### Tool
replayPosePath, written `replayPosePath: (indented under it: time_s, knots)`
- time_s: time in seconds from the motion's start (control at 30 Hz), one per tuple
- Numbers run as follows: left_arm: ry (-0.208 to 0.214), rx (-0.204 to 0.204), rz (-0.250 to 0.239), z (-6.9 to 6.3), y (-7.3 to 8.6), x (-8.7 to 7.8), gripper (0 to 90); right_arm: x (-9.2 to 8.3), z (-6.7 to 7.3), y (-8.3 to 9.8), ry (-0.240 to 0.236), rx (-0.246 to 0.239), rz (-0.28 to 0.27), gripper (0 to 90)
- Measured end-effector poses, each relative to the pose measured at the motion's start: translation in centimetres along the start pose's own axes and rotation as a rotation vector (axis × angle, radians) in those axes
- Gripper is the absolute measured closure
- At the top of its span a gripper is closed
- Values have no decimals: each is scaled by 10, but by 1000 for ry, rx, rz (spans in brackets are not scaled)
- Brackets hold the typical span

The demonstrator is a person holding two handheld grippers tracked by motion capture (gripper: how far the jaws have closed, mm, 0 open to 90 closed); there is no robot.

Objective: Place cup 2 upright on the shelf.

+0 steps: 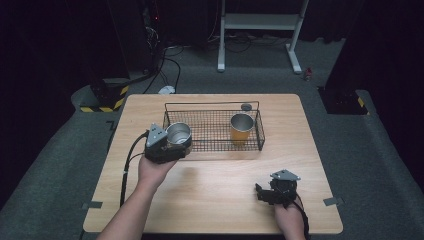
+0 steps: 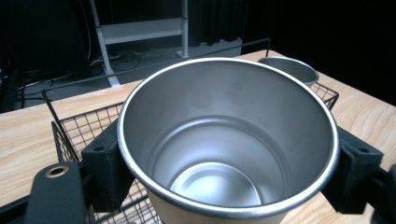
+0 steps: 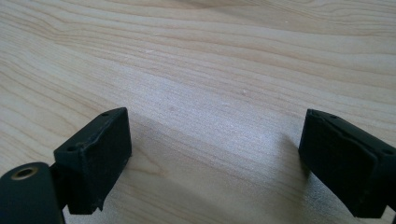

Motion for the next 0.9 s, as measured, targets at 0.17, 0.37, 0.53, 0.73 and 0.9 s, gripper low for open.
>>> replayPosePath:
  time_s: [0.17, 0.37, 0.53, 0.73, 0.9]
  knots:
    - [-15, 13, 8, 2, -4, 6, 191, 1, 0, -1, -2, 2, 4, 87]
    - [-19, 10, 7, 6, -11, 18, 191, 1, 0, -1, -2, -3, 1, 87]
    - [-26, 6, 8, 8, -15, 26, 191, 1, 0, -1, -2, -3, 3, 87]
    - [-13, -17, 7, 10, -23, 33, 191, 1, 0, -1, -2, 0, 3, 87]
    - [-26, 6, 14, 11, -28, 37, 191, 1, 0, -1, -2, 0, 2, 87]
Point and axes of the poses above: each handheld gripper's, and its own axes: x roughly forward along the jaws, y roughly out of its underside, z roughly to its left, the point moved 2 cm from there along x, roughly forward along the jaws, and after that the axes turned 1 degree about x, right-handed, at the moved point
